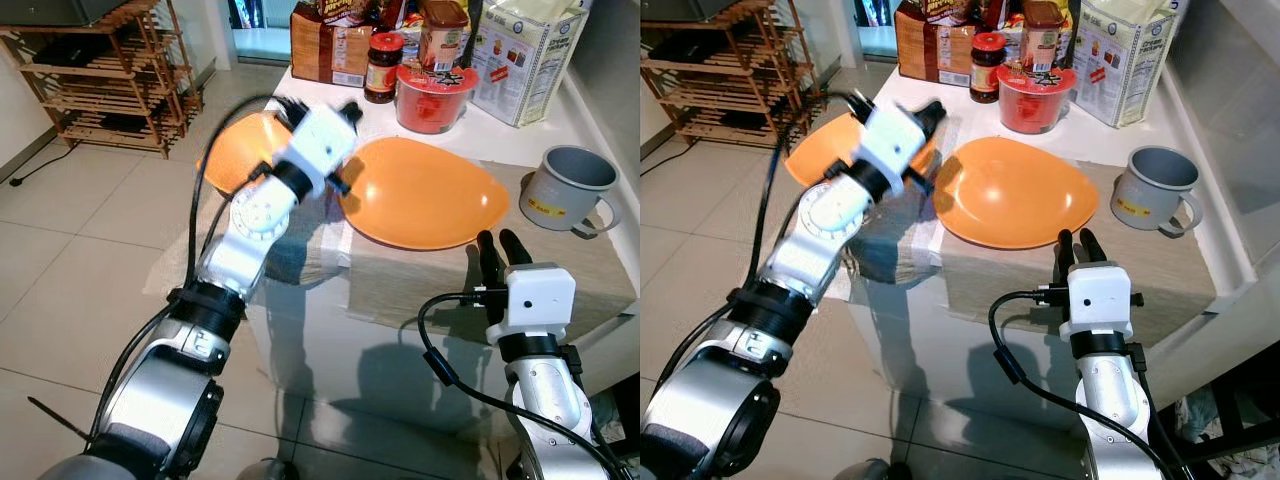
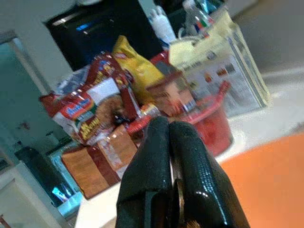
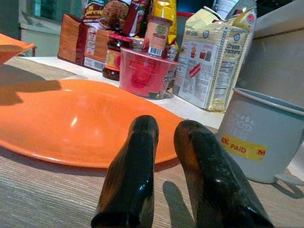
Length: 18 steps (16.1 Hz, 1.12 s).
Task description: Setting the table
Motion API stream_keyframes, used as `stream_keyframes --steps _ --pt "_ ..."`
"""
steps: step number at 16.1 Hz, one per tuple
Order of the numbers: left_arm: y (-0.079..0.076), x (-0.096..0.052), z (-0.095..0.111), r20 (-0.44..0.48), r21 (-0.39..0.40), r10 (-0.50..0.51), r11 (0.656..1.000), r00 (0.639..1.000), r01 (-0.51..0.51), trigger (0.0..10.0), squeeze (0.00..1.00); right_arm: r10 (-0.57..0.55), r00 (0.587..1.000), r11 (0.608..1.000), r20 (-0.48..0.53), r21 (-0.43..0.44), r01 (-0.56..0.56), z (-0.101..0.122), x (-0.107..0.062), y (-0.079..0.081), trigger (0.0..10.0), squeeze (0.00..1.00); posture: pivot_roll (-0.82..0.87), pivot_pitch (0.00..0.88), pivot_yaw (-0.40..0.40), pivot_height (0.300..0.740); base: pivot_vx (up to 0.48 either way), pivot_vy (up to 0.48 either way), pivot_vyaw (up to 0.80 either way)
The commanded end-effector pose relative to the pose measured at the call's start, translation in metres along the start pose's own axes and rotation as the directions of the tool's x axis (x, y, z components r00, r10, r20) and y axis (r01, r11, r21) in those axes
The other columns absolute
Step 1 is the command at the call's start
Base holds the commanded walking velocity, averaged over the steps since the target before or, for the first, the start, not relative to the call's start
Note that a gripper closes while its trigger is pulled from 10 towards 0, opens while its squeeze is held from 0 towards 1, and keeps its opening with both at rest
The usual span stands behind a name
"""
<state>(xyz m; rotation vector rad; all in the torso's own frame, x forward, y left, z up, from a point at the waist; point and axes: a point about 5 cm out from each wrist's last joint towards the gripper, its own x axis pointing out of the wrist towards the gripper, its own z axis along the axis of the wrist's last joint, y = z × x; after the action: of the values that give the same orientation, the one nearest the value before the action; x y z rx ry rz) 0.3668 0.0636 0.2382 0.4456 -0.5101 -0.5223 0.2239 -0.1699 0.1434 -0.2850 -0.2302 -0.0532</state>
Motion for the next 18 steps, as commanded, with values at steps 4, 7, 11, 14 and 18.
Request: stream_keyframes --steps 4,7,11,14,18 --pt "0.007 -0.001 -0.001 -0.049 -0.137 0.016 0.99 0.999 -0.023 0.0 0.0 0.009 1.0 1.0 -0.011 -0.007 -0.009 -0.002 0.0 0.002 10.0 0.0 -0.06 0.048 0.042 0.74 0.0 0.0 0.0" --pt "0.018 -0.001 0.002 -0.054 -0.205 0.047 0.977 0.997 -0.057 0.0 0.0 0.01 1.0 1.0 -0.013 -0.005 -0.011 -0.003 0.0 0.003 10.0 0.0 -0.05 0.051 0.039 0.74 0.0 0.0 0.0" --pt "0.054 0.001 0.013 -0.075 -0.338 0.147 0.927 0.986 -0.164 0.0 0.0 0.009 1.0 1.0 -0.015 -0.003 -0.009 -0.004 0.0 0.004 10.0 0.0 -0.05 0.052 0.04 0.74 0.0 0.0 0.0" --pt "0.082 0.0 0.026 -0.034 -0.384 0.26 0.888 0.965 -0.253 0.0 0.0 0.01 1.0 1.0 -0.019 -0.002 -0.01 -0.006 0.0 0.004 10.0 0.0 -0.04 0.053 0.038 0.74 0.0 0.0 0.0" --pt "0.108 -0.005 0.046 0.029 -0.365 0.335 0.881 0.942 -0.302 0.0 0.0 0.013 1.0 1.0 -0.024 -0.003 -0.013 -0.009 0.0 0.005 10.0 0.0 -0.03 0.053 0.035 0.74 0.0 0.0 0.0"
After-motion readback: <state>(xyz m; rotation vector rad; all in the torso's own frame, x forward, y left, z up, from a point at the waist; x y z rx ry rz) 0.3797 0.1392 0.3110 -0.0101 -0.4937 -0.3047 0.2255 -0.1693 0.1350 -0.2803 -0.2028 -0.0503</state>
